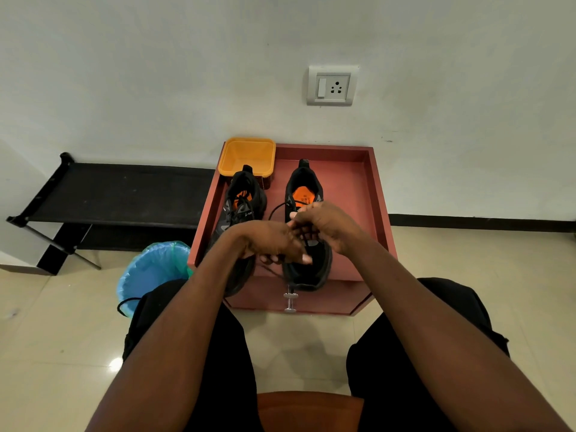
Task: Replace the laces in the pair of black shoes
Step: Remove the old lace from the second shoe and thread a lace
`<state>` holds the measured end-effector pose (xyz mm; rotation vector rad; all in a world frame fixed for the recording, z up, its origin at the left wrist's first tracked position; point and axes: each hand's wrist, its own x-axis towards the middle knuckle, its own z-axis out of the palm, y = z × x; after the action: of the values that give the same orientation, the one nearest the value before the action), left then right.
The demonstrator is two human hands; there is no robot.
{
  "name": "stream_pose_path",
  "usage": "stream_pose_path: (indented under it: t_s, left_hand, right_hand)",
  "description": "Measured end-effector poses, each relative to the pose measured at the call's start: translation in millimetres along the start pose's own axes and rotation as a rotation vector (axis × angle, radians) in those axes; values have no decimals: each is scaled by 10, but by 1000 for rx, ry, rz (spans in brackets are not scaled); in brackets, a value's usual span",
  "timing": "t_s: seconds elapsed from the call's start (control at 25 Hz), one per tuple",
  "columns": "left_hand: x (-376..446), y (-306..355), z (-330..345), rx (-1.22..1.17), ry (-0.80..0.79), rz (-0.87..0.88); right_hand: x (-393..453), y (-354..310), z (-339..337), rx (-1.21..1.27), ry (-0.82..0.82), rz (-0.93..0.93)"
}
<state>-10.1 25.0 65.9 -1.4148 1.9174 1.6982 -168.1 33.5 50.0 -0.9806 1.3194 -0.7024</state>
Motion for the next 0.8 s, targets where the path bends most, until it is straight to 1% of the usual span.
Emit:
stream_pose_path:
  t_s: [0.04,0.08,0.12,0.16,0.2,0.24,0.28,0.32,0.36,0.4,0.48,0.52,0.56,0.68,0.76,0.8]
  left_hand:
    - [-32,-19,-2,14,-57,-24]
    - [-11,-62,-25,32,-37,-63]
    - [-7,-75,-39,38,64,-107]
    - [22,-86,-57,18,233,-139]
    - [32,-65,-52,-44,425,-121]
    - [62,-56,-48,-150,600,-24]
    - [73,-16,-45,-273,699,116]
    - [80,28,-42,-374,711,262]
    - [75,71,-24,-443,669,383]
    - [85,104,-6,-490,617,469]
    - [143,130,16,-533,553,551]
    - [158,133,22,-533,572,569]
    - [183,116,17,-524,627,571]
    - [226,78,-13,-532,846,527]
    - [242,42,-44,-555,991,439]
    - [261,10,-60,-556,1061,366]
  right_hand:
    - [-8,-20,-21,98,-6,-35]
    - [-12,-50,-56,182,5,-66]
    - [-6,-82,-94,238,18,-96]
    - [-2,-115,-128,263,26,-124]
    - [0,-146,-163,265,26,-149]
    - [3,-167,-198,251,20,-163]
    - [18,-174,-227,236,9,-167]
    - [25,-177,-249,226,-5,-170]
    - [35,-173,-260,224,-20,-172]
    - [40,-171,-273,229,-29,-173]
    - [45,-189,-315,264,-29,-179]
    - [52,-199,-344,290,-20,-187]
    - [54,-211,-380,322,-1,-198]
    - [70,-236,-539,458,110,-237]
    - [87,-251,-652,513,213,-238]
    - [91,-252,-701,500,264,-229]
